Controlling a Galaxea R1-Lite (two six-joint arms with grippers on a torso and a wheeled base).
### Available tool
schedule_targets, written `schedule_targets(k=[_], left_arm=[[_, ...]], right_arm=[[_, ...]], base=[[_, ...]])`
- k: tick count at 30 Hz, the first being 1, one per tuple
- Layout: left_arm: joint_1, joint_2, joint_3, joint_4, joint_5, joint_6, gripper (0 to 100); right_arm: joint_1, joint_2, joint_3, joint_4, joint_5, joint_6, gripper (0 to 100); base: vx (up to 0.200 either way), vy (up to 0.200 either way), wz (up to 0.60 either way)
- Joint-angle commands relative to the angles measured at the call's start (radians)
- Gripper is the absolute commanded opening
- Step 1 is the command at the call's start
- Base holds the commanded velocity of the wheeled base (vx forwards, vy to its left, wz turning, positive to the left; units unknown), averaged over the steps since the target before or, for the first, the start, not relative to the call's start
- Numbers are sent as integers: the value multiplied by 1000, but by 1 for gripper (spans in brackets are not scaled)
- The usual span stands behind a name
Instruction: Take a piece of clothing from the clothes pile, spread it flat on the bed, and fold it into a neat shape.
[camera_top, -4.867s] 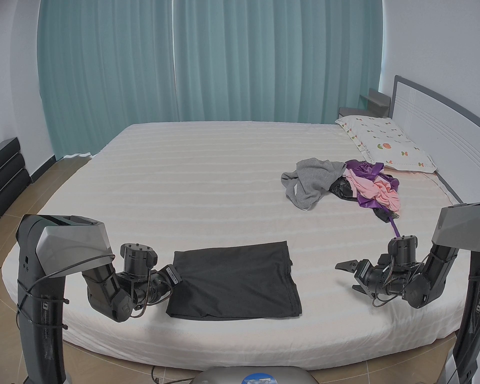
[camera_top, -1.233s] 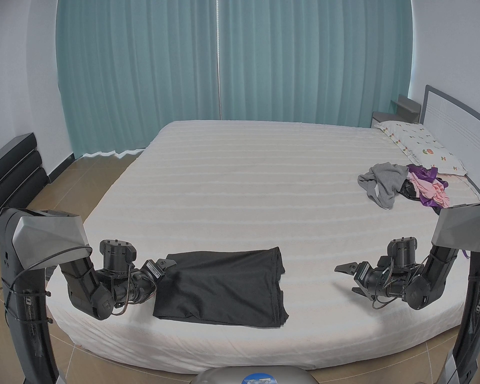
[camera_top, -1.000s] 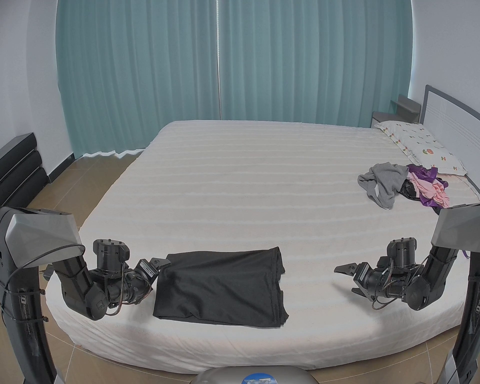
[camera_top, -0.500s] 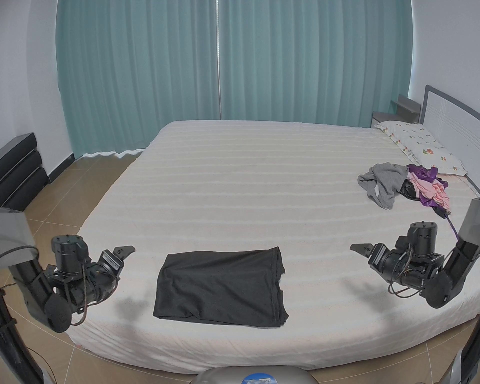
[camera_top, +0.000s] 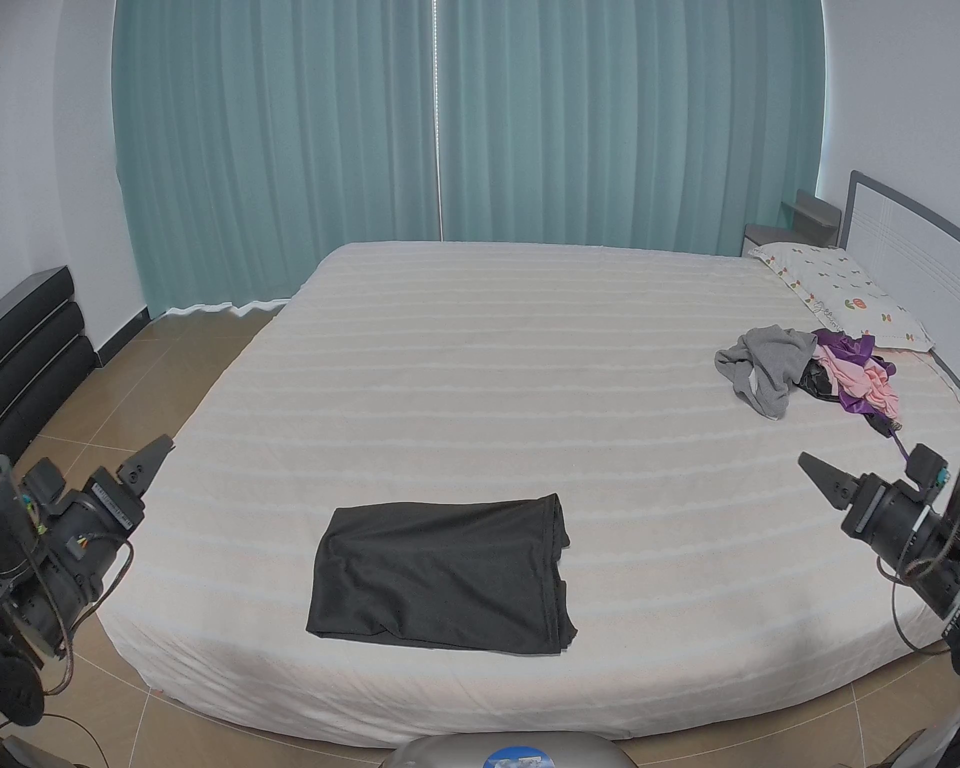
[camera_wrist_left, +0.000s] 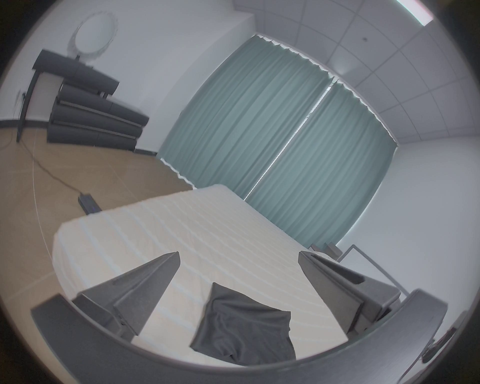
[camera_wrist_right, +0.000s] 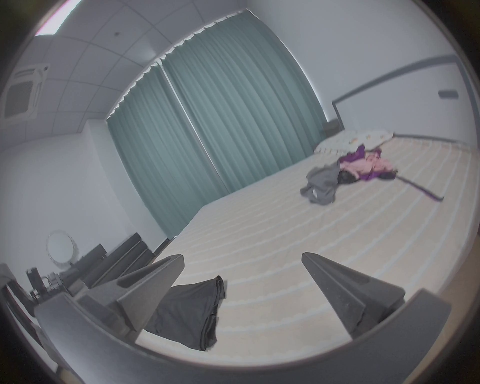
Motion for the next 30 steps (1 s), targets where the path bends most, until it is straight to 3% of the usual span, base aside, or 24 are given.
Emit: schedule_targets(k=[1, 4, 7, 9, 10, 11, 15, 19, 22, 26, 29, 30], left_arm=[[4, -589, -4, 398, 26, 210, 100], [4, -712, -44, 551, 28, 259, 100], [7, -882, -118, 787, 39, 299, 100], [7, -959, -146, 881, 54, 328, 100], [7, -959, -146, 881, 54, 328, 100], [6, -1033, -164, 964, 57, 357, 100], [7, -1161, -169, 1113, 62, 383, 100], [14, -1255, -166, 1209, 74, 438, 100], [38, -1286, -153, 1223, 77, 449, 100], [47, -1329, -135, 1221, 74, 474, 100], [49, -1329, -95, 1200, 85, 547, 100], [49, -1330, -60, 1174, 85, 566, 100]], right_arm=[[-3, -592, 142, 255, -92, -196, 100], [-5, -743, 133, 419, -95, -261, 100], [-5, -996, 68, 741, -102, -336, 100], [-8, -1118, 4, 928, -103, -360, 100], [-8, -1118, 4, 928, -103, -360, 100], [-19, -1224, -73, 1139, -108, -380, 100], [-82, -1342, -159, 1410, -134, -416, 100], [-134, -1418, -156, 1425, -120, -445, 100], [-137, -1421, -149, 1410, -120, -511, 100], [-137, -1421, -142, 1372, -114, -523, 100], [-137, -1421, -65, 1266, -103, -526, 100], [-140, -1421, 13, 1142, -103, -534, 100]], base=[[0, 0, 0], [0, 0, 0], [0, 0, 0], [0, 0, 0], [0, 0, 0], [0, 0, 0], [0, 0, 0], [0, 0, 0], [0, 0, 0], [0, 0, 0], [0, 0, 0], [0, 0, 0]])
